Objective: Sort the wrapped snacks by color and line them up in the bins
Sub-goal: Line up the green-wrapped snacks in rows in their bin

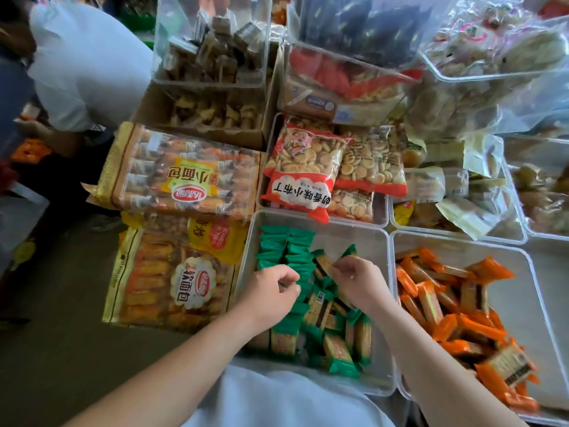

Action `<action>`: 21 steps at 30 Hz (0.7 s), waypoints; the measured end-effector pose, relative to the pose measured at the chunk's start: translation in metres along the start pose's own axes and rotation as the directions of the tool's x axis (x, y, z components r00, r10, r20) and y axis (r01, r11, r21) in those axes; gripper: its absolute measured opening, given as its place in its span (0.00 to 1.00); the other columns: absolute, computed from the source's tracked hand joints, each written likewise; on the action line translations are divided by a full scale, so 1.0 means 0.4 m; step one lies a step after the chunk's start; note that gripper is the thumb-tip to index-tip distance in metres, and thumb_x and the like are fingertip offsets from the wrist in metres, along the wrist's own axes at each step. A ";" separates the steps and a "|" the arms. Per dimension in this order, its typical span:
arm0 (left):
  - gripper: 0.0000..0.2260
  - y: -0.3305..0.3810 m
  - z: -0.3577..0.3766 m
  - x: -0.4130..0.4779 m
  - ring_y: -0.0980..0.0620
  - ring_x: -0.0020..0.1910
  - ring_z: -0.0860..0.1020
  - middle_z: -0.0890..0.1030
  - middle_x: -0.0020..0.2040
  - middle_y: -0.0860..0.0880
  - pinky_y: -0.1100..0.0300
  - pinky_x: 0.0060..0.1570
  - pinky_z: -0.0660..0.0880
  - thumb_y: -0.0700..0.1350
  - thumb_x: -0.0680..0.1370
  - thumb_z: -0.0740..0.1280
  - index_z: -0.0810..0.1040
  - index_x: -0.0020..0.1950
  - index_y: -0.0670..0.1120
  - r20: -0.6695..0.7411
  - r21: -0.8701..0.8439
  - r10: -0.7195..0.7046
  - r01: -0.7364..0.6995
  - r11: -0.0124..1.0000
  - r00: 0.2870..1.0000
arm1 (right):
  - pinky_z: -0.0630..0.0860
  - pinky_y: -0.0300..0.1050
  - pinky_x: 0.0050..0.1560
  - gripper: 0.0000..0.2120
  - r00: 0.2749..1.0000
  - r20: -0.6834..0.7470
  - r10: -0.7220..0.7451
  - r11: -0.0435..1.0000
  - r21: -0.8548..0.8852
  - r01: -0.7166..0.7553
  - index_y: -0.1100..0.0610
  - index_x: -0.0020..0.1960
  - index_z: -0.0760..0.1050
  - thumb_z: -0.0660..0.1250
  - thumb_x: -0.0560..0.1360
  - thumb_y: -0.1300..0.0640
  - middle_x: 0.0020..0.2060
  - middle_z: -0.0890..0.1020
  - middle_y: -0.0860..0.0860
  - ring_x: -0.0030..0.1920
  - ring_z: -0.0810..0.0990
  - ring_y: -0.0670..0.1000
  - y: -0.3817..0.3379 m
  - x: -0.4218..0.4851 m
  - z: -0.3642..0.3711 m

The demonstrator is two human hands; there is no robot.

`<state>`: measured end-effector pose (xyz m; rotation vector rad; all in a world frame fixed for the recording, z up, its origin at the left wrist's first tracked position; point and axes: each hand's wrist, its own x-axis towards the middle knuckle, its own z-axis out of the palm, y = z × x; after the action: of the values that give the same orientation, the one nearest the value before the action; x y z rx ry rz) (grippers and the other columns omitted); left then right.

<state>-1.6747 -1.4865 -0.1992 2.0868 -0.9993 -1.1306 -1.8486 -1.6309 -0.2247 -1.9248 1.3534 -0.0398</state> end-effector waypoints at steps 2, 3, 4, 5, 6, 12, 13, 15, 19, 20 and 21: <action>0.09 0.019 0.000 0.023 0.63 0.51 0.79 0.82 0.52 0.61 0.71 0.49 0.76 0.49 0.82 0.70 0.82 0.62 0.53 -0.010 0.008 0.002 -0.002 1.000 1.000 | 0.79 0.44 0.47 0.07 1.000 0.014 -0.006 0.996 -0.093 0.008 0.49 0.53 0.85 0.70 0.79 0.50 0.49 0.86 0.47 0.48 0.83 0.51 -0.001 0.049 0.019; 0.08 0.025 0.000 0.029 0.64 0.50 0.79 0.82 0.52 0.61 0.75 0.46 0.74 0.49 0.82 0.69 0.82 0.61 0.53 -0.011 0.014 0.002 -0.001 1.000 1.000 | 0.80 0.47 0.47 0.08 1.000 0.027 -0.002 0.990 -0.143 0.006 0.50 0.53 0.85 0.69 0.78 0.50 0.49 0.86 0.49 0.49 0.83 0.53 -0.004 0.070 0.030; 0.08 0.027 0.001 0.035 0.65 0.50 0.79 0.82 0.51 0.61 0.77 0.44 0.72 0.49 0.82 0.69 0.82 0.61 0.54 -0.011 0.015 -0.004 0.004 1.000 1.000 | 0.80 0.48 0.45 0.09 0.999 0.042 0.003 0.980 -0.197 0.005 0.50 0.53 0.84 0.68 0.78 0.50 0.49 0.86 0.50 0.49 0.83 0.55 -0.010 0.088 0.040; 0.08 0.028 0.000 0.038 0.65 0.49 0.79 0.82 0.51 0.61 0.78 0.42 0.71 0.49 0.82 0.69 0.82 0.61 0.54 -0.008 0.009 -0.011 0.012 1.000 1.000 | 0.80 0.47 0.43 0.09 0.998 0.058 0.014 0.963 -0.271 0.003 0.51 0.52 0.84 0.68 0.76 0.48 0.48 0.86 0.51 0.50 0.83 0.57 -0.016 0.100 0.049; 0.08 0.029 -0.002 0.040 0.65 0.49 0.79 0.82 0.51 0.62 0.79 0.42 0.72 0.49 0.82 0.69 0.82 0.61 0.53 -0.005 0.003 -0.021 0.021 1.000 1.000 | 0.79 0.47 0.43 0.11 0.997 0.072 0.018 0.935 -0.354 0.009 0.51 0.52 0.82 0.69 0.75 0.46 0.48 0.85 0.51 0.52 0.82 0.58 -0.020 0.112 0.058; 0.07 0.034 -0.002 0.045 0.66 0.48 0.79 0.82 0.50 0.61 0.77 0.43 0.74 0.48 0.83 0.69 0.83 0.59 0.54 0.016 -0.002 -0.067 0.067 0.998 0.998 | 0.71 0.45 0.42 0.16 0.990 0.132 0.056 0.875 -0.484 0.015 0.52 0.56 0.76 0.71 0.73 0.44 0.48 0.84 0.51 0.57 0.78 0.58 -0.054 0.117 0.054; 0.07 0.036 0.004 0.045 0.67 0.48 0.79 0.82 0.49 0.61 0.77 0.44 0.74 0.48 0.83 0.69 0.83 0.59 0.53 0.016 -0.006 -0.060 0.060 0.998 0.998 | 0.72 0.45 0.41 0.17 0.991 0.119 0.066 0.878 -0.479 -0.001 0.52 0.56 0.75 0.71 0.73 0.44 0.48 0.83 0.50 0.56 0.78 0.57 -0.060 0.109 0.038; 0.07 0.046 0.023 0.048 0.67 0.49 0.79 0.83 0.49 0.60 0.75 0.46 0.75 0.47 0.82 0.69 0.84 0.59 0.52 0.027 -0.019 -0.035 0.036 0.999 0.999 | 0.72 0.46 0.39 0.17 0.997 0.051 0.054 0.883 -0.469 -0.024 0.51 0.56 0.73 0.70 0.73 0.42 0.47 0.82 0.49 0.56 0.78 0.55 -0.072 0.078 -0.009; 0.08 0.072 0.116 0.046 0.60 0.55 0.79 0.81 0.56 0.55 0.62 0.56 0.75 0.46 0.81 0.69 0.83 0.59 0.49 0.133 -0.072 0.087 -0.078 0.994 0.987 | 0.75 0.47 0.39 0.16 0.991 -0.119 0.058 0.963 -0.255 -0.087 0.48 0.55 0.71 0.71 0.75 0.42 0.43 0.78 0.44 0.47 0.77 0.51 -0.071 -0.031 -0.103; 0.10 0.078 0.145 0.048 0.58 0.61 0.77 0.78 0.62 0.54 0.60 0.62 0.73 0.48 0.81 0.69 0.82 0.61 0.51 0.159 -0.081 0.101 -0.089 0.993 0.982 | 0.77 0.46 0.38 0.16 0.986 -0.134 0.100 0.987 -0.115 -0.116 0.47 0.54 0.71 0.73 0.74 0.42 0.42 0.79 0.43 0.44 0.79 0.48 -0.062 -0.060 -0.117; 0.13 0.080 0.175 0.053 0.55 0.70 0.72 0.74 0.70 0.53 0.56 0.69 0.70 0.51 0.82 0.67 0.79 0.66 0.53 0.193 -0.062 0.094 -0.083 0.995 0.977 | 0.78 0.43 0.37 0.16 0.979 -0.131 0.155 0.987 0.050 -0.150 0.47 0.53 0.72 0.75 0.73 0.43 0.43 0.80 0.43 0.42 0.80 0.44 -0.050 -0.087 -0.127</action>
<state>-1.7385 -1.5306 -0.2191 1.8969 -1.1286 -1.3214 -1.8700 -1.6284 -0.1636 -1.8068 1.5748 -0.1222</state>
